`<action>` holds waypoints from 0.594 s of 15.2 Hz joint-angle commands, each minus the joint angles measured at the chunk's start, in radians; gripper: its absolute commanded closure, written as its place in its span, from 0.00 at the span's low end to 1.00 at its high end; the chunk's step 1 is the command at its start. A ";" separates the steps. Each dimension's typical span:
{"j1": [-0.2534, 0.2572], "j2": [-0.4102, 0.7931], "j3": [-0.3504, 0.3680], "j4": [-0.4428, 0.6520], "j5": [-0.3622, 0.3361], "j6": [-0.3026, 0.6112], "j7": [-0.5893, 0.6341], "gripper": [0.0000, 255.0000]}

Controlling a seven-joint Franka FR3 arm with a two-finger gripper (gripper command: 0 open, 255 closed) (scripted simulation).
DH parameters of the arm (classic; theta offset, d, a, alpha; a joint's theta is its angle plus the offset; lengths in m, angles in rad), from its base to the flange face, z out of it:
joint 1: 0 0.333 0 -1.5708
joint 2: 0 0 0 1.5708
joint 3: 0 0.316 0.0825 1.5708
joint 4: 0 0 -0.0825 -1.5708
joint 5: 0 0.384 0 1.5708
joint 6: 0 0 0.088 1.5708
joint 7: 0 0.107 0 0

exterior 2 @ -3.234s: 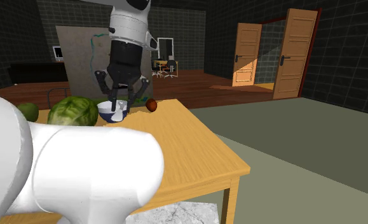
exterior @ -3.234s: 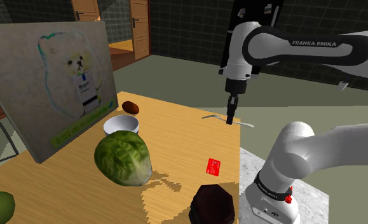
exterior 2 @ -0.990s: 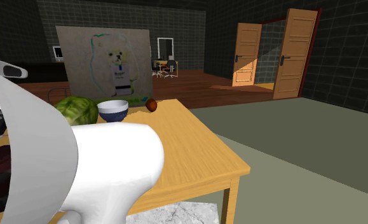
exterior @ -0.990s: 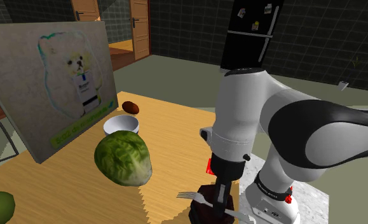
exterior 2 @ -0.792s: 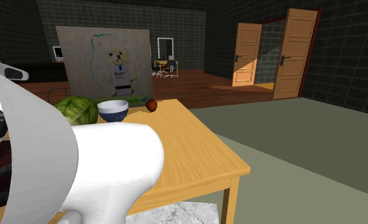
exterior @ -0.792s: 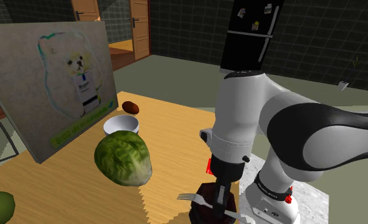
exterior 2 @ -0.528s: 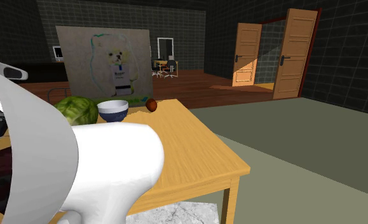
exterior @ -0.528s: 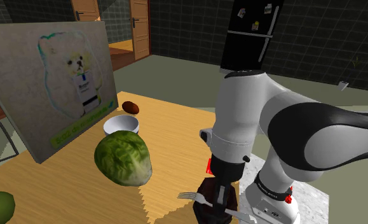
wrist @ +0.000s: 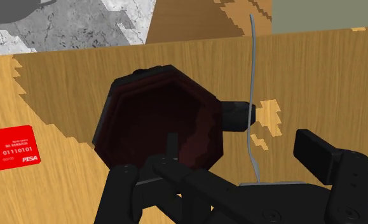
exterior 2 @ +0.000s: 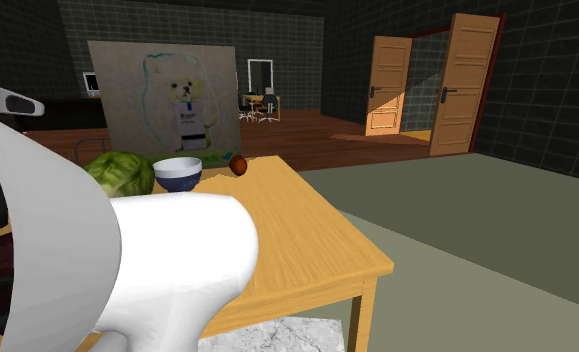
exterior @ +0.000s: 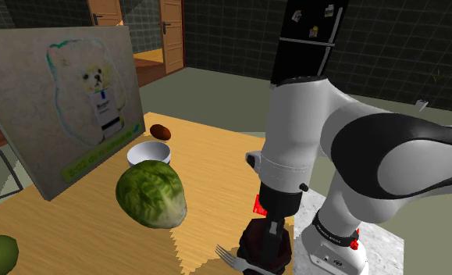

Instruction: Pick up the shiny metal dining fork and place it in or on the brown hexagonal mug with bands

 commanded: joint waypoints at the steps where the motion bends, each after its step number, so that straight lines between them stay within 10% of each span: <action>1: -0.010 -0.009 -0.044 0.041 -0.039 -0.056 0.004 0.00; 9: -0.015 -0.010 -0.061 0.062 -0.055 -0.079 0.007 0.00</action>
